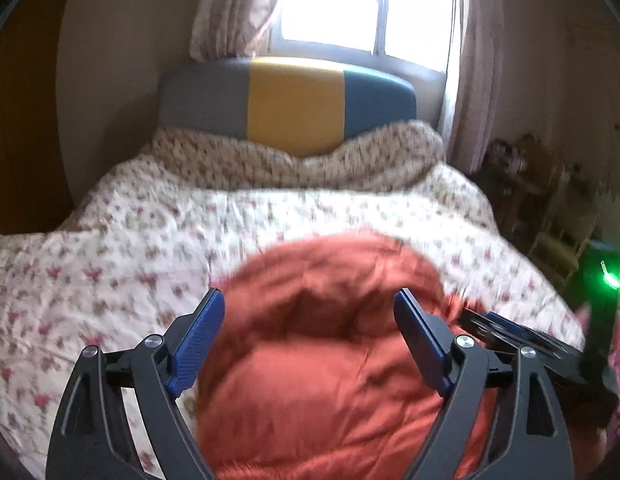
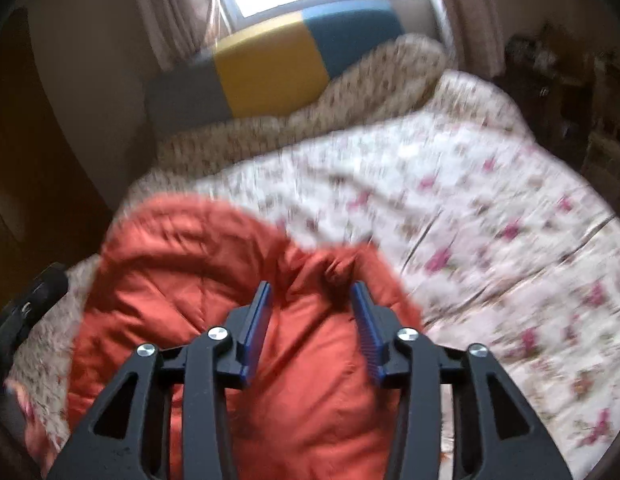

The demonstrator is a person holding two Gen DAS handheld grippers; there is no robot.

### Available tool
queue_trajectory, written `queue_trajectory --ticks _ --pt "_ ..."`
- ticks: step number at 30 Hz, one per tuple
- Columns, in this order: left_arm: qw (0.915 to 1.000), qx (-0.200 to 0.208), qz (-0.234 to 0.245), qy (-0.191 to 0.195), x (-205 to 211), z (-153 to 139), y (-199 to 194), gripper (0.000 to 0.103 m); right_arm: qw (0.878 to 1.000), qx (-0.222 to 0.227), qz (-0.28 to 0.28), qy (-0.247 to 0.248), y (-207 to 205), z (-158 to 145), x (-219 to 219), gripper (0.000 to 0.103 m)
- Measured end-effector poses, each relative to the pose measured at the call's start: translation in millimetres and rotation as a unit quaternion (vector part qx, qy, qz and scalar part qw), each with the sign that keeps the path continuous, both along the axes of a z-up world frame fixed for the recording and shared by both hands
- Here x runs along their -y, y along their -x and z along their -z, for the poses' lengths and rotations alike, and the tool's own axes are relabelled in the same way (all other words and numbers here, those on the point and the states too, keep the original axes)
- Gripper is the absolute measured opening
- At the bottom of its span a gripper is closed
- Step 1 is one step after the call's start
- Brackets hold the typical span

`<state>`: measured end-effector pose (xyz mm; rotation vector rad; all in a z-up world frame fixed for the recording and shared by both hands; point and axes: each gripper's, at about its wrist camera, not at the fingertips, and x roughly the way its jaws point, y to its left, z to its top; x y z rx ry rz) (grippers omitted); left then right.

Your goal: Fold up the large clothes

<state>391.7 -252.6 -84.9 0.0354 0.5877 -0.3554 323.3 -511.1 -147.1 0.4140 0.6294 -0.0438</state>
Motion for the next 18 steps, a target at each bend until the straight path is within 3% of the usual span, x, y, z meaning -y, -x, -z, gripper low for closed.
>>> queue_trajectory --ticks 3,5,10,12,18 --pt "0.9997 0.007 -0.020 -0.013 10 -15 -17 0.086 1.000 0.022 -0.012 0.017 -5 -34 -6 0.043" --pt "0.9994 -0.007 -0.021 -0.028 23 -12 -34 0.086 0.999 0.000 -0.038 0.037 -24 -38 -19 0.043" --pt "0.9939 -0.085 -0.018 -0.068 45 33 -75 0.086 0.995 -0.084 -0.041 0.038 -68 15 -24 0.037" --pt "0.9943 -0.082 -0.014 -0.068 47 43 -76 0.086 0.994 -0.094 -0.042 0.027 -71 35 -22 0.037" --pt "0.9911 -0.093 -0.010 -0.095 60 67 -85 0.088 0.993 -0.108 -0.034 0.015 -76 55 -14 0.037"
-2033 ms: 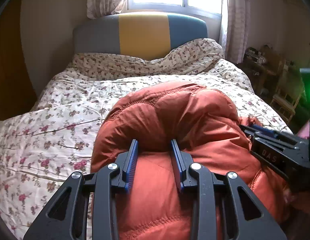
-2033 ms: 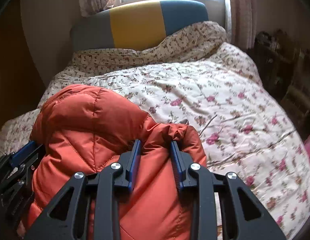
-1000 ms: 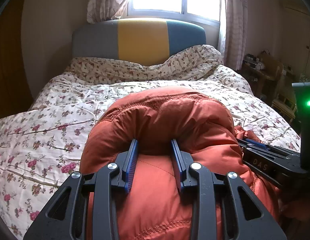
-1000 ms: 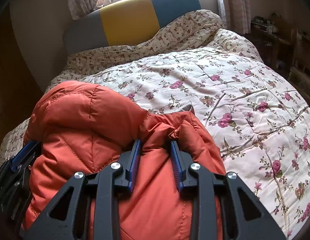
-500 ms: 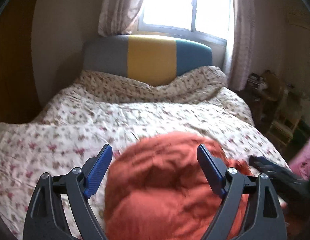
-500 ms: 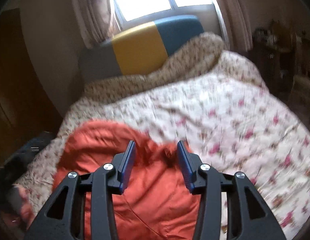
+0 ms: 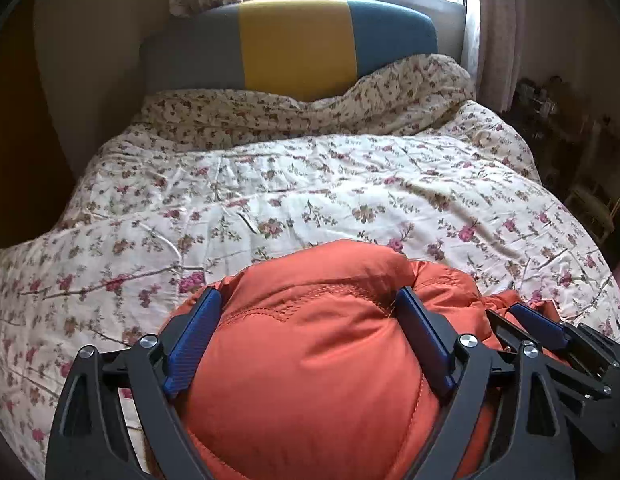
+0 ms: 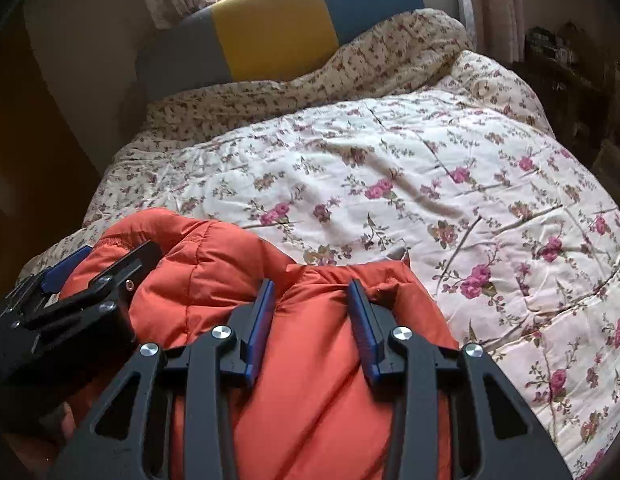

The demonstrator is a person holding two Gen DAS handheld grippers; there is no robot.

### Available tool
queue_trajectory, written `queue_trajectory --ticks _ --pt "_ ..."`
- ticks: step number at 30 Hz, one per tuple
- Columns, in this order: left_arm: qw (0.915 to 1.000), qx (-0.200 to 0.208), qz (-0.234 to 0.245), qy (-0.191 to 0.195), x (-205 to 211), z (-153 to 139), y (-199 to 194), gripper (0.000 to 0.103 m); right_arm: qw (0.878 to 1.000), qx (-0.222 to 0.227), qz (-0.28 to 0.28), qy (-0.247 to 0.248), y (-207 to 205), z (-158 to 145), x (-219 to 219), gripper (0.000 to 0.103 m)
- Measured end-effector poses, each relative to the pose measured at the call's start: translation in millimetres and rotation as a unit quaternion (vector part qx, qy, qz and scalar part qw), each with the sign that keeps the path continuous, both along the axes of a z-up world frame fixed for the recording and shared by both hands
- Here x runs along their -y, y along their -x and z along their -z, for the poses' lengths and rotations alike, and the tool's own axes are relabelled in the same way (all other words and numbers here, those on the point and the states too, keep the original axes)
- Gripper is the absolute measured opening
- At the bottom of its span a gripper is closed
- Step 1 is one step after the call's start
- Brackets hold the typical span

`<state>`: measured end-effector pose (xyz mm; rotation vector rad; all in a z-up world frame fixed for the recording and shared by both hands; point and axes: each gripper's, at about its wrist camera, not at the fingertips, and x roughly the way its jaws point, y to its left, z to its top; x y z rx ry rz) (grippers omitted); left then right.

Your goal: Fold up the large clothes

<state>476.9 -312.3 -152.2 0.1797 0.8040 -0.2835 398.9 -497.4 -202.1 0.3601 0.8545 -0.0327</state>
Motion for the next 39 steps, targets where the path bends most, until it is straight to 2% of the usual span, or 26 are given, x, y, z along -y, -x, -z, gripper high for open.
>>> queue_trajectory --ticks 7,13,16,18,20,23,31,33,39 --pt "1.0000 -0.007 -0.005 0.001 0 14 -8 0.088 1.000 0.007 0.013 0.011 -5 10 -4 0.037" --pt "0.9998 0.020 -0.005 -0.001 -2 4 7 0.091 1.000 0.019 0.004 0.009 3 4 -3 0.038" --pt "0.9997 0.022 0.001 0.008 -10 -11 19 0.098 1.000 0.021 -0.005 0.015 7 -4 -4 0.045" --pt "0.9995 0.026 0.010 0.013 -16 -19 29 0.098 0.999 0.027 -0.007 0.024 16 -14 -6 0.050" --pt "0.9992 0.032 0.019 0.015 -22 -27 40 0.098 0.999 0.032 -0.007 0.031 24 -21 -9 0.063" --pt "0.9987 0.042 0.023 0.015 -33 -35 56 0.098 0.998 0.052 -0.006 0.030 45 -37 -11 0.071" --pt "0.9993 0.025 0.014 0.023 -63 -36 85 0.098 0.998 0.059 0.004 0.018 91 -51 -6 0.072" --pt "0.9994 0.023 0.015 0.022 -71 -35 92 0.098 0.998 0.056 0.009 0.009 105 -51 0 0.078" --pt "0.9988 -0.015 0.011 0.046 -105 -29 102 0.098 0.999 0.011 0.010 -0.032 127 -38 23 0.088"
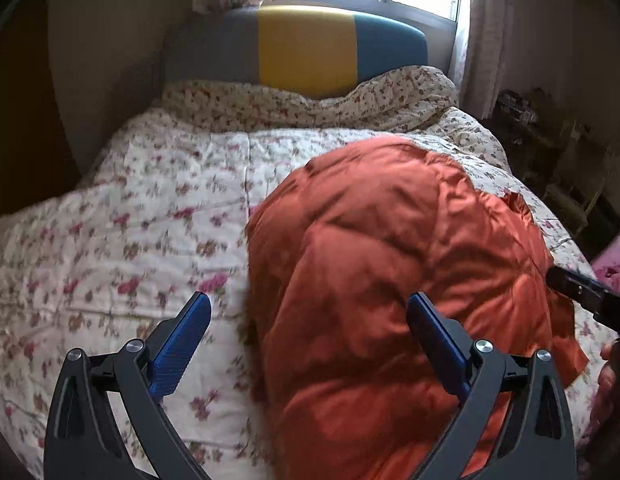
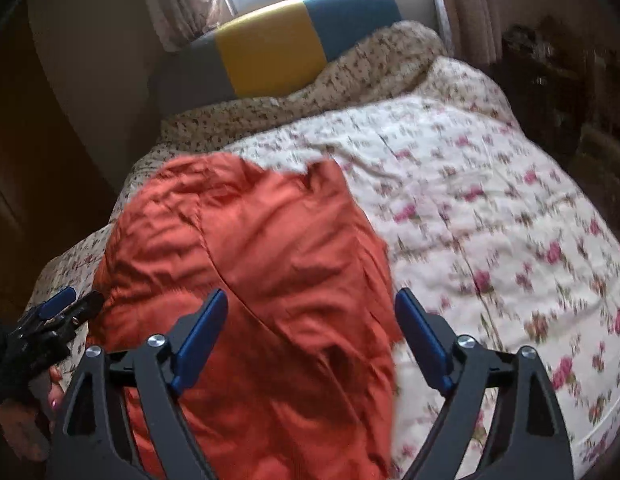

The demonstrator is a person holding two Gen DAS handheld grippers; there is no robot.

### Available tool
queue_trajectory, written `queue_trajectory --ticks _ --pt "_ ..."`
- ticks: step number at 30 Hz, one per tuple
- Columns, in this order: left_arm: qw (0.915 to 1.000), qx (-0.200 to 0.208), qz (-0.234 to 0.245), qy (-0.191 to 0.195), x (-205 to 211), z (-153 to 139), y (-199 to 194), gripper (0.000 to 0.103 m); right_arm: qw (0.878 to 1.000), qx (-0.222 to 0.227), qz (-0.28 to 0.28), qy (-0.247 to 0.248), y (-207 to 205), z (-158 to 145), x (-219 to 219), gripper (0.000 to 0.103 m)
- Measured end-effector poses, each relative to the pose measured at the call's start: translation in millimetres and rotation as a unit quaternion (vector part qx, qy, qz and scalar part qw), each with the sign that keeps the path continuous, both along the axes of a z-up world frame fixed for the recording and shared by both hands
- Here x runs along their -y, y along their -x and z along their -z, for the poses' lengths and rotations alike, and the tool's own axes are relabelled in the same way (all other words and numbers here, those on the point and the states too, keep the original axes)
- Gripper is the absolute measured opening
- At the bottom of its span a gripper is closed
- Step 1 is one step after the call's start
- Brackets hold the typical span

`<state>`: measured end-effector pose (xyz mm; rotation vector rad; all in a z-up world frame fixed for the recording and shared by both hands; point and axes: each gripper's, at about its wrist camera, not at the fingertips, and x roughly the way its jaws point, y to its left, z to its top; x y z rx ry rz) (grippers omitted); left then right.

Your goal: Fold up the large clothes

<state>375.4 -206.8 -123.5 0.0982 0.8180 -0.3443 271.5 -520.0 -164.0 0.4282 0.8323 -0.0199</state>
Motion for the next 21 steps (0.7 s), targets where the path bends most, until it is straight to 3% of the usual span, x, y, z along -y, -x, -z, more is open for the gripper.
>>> queue_trajectory --ticks 4,7,11,15,18,19,21 --pt "0.9958 -0.076 0.016 0.048 -20 13 -9 0.098 0.999 -0.037 -0.012 -0.034 1 18 10 0.092" --pt "0.9907 -0.113 0.031 0.069 -27 22 -11 0.098 0.993 -0.056 -0.032 -0.096 -3 33 16 0.093" --pt "0.9873 -0.131 0.048 0.077 -27 31 -6 0.100 0.975 -0.093 -0.039 -0.196 -13 61 27 0.095" --pt "0.9827 -0.149 0.062 0.091 -25 36 -3 0.100 0.974 -0.091 -0.053 -0.201 -16 64 24 0.095" --pt "0.9776 -0.161 0.081 0.108 -17 41 0 0.098 0.965 -0.080 -0.066 -0.242 -17 70 24 0.080" --pt "0.9768 -0.161 0.085 0.112 -15 42 0 0.092 0.961 -0.073 -0.070 -0.258 -16 71 25 0.069" --pt "0.9816 -0.142 0.078 0.100 -8 39 6 0.088 0.957 -0.064 -0.079 -0.272 -15 71 25 0.058"
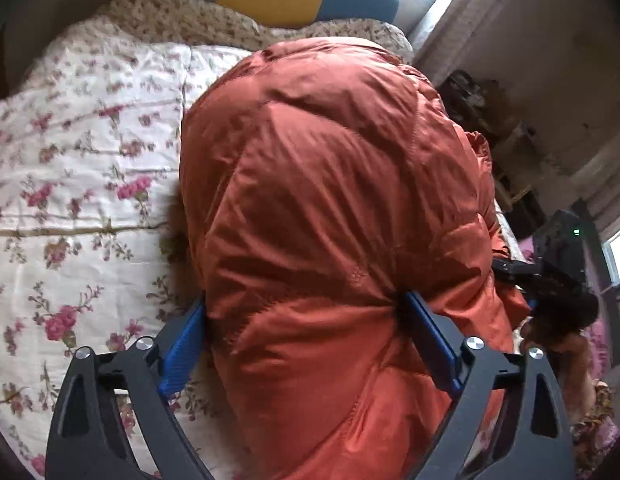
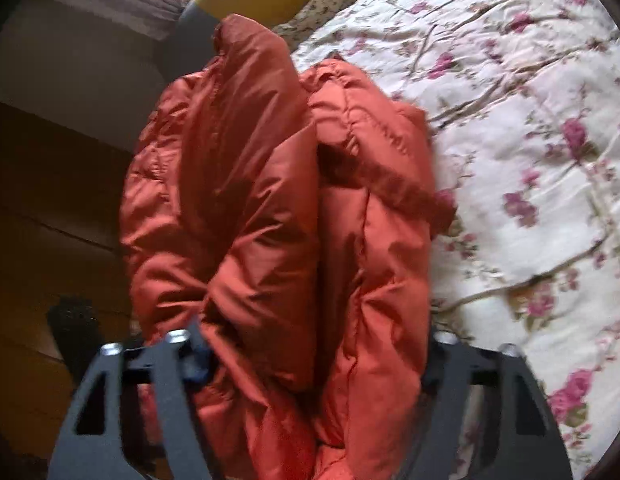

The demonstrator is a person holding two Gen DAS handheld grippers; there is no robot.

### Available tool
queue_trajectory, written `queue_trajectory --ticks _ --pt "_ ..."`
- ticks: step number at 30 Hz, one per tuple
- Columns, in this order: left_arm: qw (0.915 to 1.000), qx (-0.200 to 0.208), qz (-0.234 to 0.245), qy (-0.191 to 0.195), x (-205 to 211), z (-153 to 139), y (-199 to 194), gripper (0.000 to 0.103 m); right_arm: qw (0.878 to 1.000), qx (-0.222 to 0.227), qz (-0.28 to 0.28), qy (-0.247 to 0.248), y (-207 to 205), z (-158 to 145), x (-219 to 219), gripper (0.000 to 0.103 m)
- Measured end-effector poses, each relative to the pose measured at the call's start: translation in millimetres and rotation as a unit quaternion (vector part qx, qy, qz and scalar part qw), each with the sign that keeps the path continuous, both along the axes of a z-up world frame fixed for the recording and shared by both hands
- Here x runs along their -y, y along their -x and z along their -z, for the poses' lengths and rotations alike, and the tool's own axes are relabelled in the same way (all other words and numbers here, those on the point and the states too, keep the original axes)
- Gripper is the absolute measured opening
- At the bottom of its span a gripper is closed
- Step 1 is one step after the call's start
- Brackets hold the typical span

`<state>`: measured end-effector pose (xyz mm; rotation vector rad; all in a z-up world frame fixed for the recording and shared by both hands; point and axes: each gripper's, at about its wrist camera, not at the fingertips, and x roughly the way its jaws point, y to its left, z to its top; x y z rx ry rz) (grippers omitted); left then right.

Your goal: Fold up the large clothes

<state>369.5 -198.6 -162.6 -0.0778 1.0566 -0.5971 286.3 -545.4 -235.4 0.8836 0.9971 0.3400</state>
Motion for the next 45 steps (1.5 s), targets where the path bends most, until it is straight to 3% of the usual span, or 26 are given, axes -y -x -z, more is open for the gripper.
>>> queue_trajectory --ticks 4,8,20,26,34,40,45 --pt "0.9993 0.035 -0.003 -0.015 5 -10 10 0.073 0.999 0.035 -0.002 -0.014 11 -11 1 0.040" --pt "0.9978 0.066 -0.002 -0.005 0 -26 17 0.063 0.997 0.072 0.006 -0.028 24 -25 0 0.035" --pt "0.9817 0.186 -0.038 0.008 -29 -84 29 0.052 0.982 0.186 -0.019 -0.027 42 -85 -40 0.034" --pt "0.9735 0.215 -0.074 0.024 -74 -98 21 0.049 0.978 0.200 -0.041 -0.032 22 -99 -83 0.034" --pt "0.9615 0.234 -0.143 0.016 -153 -90 -3 0.049 0.972 0.217 -0.090 -0.023 -36 -108 -164 0.034" --pt "0.9589 0.204 -0.197 -0.008 -205 -63 -18 0.049 0.972 0.201 -0.119 0.026 -60 -84 -228 0.034" --pt "0.9609 0.172 -0.215 -0.029 -226 -30 -17 0.062 0.976 0.170 -0.105 0.091 -55 -49 -247 0.041"
